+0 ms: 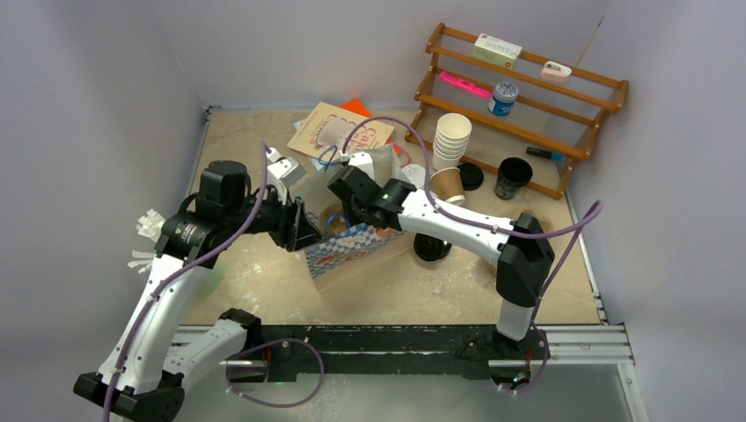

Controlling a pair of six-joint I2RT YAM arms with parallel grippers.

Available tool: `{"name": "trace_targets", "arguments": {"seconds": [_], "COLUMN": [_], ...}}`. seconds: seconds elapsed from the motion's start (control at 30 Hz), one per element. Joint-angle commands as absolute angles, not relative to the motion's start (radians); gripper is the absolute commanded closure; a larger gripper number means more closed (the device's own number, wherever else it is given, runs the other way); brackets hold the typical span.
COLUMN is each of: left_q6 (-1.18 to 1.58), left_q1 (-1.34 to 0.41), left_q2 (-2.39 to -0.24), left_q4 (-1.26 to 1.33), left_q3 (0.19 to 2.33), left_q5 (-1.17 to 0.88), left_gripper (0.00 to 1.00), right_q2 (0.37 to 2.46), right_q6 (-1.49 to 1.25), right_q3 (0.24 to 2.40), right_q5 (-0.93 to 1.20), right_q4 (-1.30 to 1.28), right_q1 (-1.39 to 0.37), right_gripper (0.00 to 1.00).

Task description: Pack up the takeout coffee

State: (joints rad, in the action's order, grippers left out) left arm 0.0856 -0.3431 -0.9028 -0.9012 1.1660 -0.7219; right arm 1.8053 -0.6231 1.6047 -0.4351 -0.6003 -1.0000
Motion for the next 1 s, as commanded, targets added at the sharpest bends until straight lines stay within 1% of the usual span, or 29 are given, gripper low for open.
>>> {"name": "trace_targets", "arguments": {"seconds": [0.0,0.07,0.13,0.23,0.33,0.4,0.5,0.67,0.73,0.8,0.9,0.97], "left_q6": [0.1,0.118,0.133,0.131,0.113,0.09,0.044,0.016,0.018,0.024,0.027,0.026], "left_q1": [-0.349,-0.35,-0.35,-0.35,-0.35,-0.35,-0.35,-0.35,-0.35,-0.35,-0.35,-0.35], "left_q2": [-0.884,-0.88,-0.882,-0.897,-0.915,-0.931,-0.98,-1.084,-1.116,-1.148,-1.177,-1.185], "left_q4": [-0.809,-0.792,-0.797,-0.82,-0.812,-0.786,-0.743,-0.688,-0.662,-0.64,-0.626,-0.623], "left_q3": [1.223,1.254,1.295,1.358,1.382,1.371,1.348,1.327,1.315,1.306,1.307,1.308], "left_q5": [-0.726,-0.674,-0.549,-0.34,-0.222,-0.207,-0.252,-0.324,-0.318,-0.312,-0.277,-0.251], "left_gripper": [0.47,0.45,0.41,0.4,0.38,0.35,0.31,0.3,0.32,0.37,0.51,0.62], "right_q2": [1.749,1.75,1.751,1.751,1.752,1.758,1.779,1.785,1.78,1.78,1.79,1.794], "right_q6": [-0.561,-0.527,-0.501,-0.47,-0.45,-0.441,-0.427,-0.408,-0.399,-0.397,-0.399,-0.401], "right_q3": [1.544,1.543,1.547,1.55,1.543,1.542,1.56,1.58,1.577,1.588,1.639,1.674], "right_q5": [-0.436,-0.41,-0.389,-0.37,-0.359,-0.355,-0.353,-0.336,-0.323,-0.295,-0.246,-0.232], "right_q4": [-0.542,-0.551,-0.567,-0.581,-0.581,-0.582,-0.602,-0.624,-0.623,-0.643,-0.714,-0.751], "right_q1": [-1.015,-1.016,-1.017,-1.017,-1.016,-1.017,-1.017,-1.016,-1.017,-1.017,-1.017,-1.017], "right_gripper": [0.74,0.74,0.74,0.74,0.74,0.74,0.74,0.73,0.73,0.73,0.73,0.73]}}
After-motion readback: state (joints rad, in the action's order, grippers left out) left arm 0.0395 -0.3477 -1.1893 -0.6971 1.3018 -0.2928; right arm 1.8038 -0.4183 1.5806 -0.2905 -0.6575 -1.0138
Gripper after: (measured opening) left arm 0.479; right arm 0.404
